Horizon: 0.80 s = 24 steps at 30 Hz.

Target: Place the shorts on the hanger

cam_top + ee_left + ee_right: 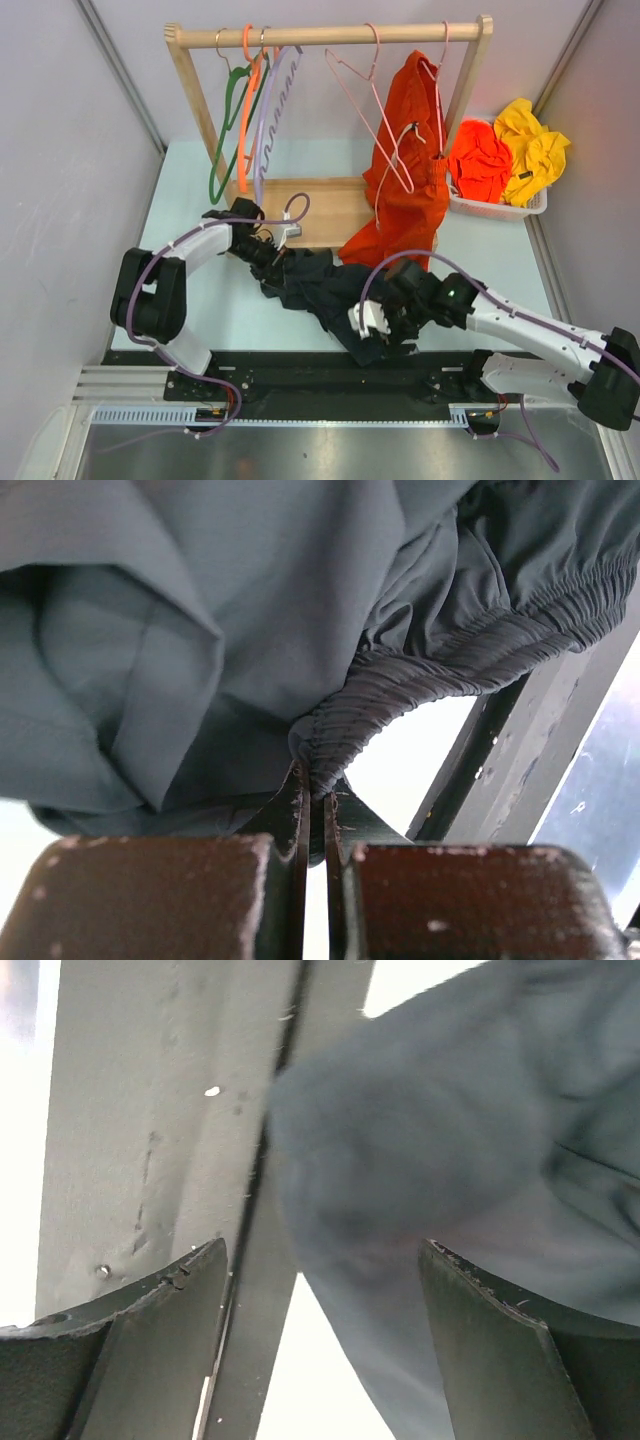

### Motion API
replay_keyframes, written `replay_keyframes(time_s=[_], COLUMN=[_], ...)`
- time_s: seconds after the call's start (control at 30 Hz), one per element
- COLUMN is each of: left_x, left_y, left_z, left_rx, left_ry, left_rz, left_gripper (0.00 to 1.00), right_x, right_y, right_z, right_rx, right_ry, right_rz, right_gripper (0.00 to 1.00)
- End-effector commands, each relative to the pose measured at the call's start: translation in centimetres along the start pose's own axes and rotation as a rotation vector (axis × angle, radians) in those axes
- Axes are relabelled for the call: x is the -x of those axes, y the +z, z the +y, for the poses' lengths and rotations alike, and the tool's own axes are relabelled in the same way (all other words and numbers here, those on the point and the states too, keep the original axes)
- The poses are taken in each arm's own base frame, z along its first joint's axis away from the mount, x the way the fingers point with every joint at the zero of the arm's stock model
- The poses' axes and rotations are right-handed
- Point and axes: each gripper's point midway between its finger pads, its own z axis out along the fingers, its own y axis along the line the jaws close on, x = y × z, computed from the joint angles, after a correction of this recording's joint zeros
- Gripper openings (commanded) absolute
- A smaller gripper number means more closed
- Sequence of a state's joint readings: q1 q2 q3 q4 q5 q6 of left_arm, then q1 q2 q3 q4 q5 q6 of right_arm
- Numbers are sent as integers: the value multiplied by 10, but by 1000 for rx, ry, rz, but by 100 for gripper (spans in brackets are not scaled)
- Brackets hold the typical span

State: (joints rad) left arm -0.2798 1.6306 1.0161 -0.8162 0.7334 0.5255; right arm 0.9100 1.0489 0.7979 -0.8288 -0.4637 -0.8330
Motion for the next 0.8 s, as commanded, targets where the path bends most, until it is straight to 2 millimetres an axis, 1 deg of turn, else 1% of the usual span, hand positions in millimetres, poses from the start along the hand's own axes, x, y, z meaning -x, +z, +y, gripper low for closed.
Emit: replay_keyframes(time_s=[0.0,0.03,0.07,0.1,0.13,0.17,0.2,0.23,0.27,0.3,0.33,0.37,0.4,0.43,0.47,0.5,0.53,0.57,0.6,0.63,0.67,0.7,0.77], left_x=[21,19,18,15,13,11,7,6,4,0,0,-3,-8,-8,-10,-16,-17,-17,-25,-29,-33,-43,-51], left_y=[-11,-13,-13,-13,-14,-14,-14,-16,-17,-17,-21,-22,-23,-28,-31,-33,-37,-43,-46,-48,-50,-55,-57], left_z=[4,5,5,4,4,4,4,4,4,2,1,0,-3,-6,-8,-13,-17,-24,-32,-39,-44,-55,-66], left_rx=[9,13,15,13,18,19,22,34,43,44,56,62,58,70,75,72,76,86,63,49,37,15,-4], left_ry=[-21,-26,-32,-34,-37,-39,-39,-29,-15,-13,5,15,34,71,124,145,180,227,273,305,369,384,471], left_rz=[-81,-84,-85,-84,-83,-84,-79,-82,-80,-73,-80,-74,-62,-69,-65,-56,-54,-66,-42,-33,-20,7,43], left_gripper=[0,0,0,0,0,0,0,0,0,0,0,0,0,0,0,0,1,0,0,1,0,0,1], right_x=[-5,-10,-10,-21,-30,-28,-39,-49,-45,-46,-48,-42,-40,-27,-26,-17,-5,2,13,21,27,34,41], right_y=[19,23,28,35,43,49,56,60,63,63,58,52,45,33,16,4,-4,-20,-40,-47,-60,-71,-82], right_z=[5,4,2,5,0,-9,-10,-20,-31,-39,-51,-58,-62,-68,-62,-56,-46,-38,-32,-22,-13,-7,-4], right_rx=[13,9,0,11,-5,-40,-42,-76,-123,-155,-213,-257,-280,-309,-302,-285,-245,-231,-258,-234,-228,-235,-245], right_ry=[-173,-188,-209,-214,-229,-246,-242,-218,-215,-195,-168,-147,-132,-124,-85,-78,-62,-40,-30,-27,-18,-12,-2], right_rz=[31,47,46,71,110,105,133,181,170,175,190,167,158,121,106,65,2,-16,-73,-111,-129,-163,-189], right_gripper=[82,81,82,82,83,82,80,77,65,54,42,23,13,0,0,0,0,0,0,0,0,0,0])
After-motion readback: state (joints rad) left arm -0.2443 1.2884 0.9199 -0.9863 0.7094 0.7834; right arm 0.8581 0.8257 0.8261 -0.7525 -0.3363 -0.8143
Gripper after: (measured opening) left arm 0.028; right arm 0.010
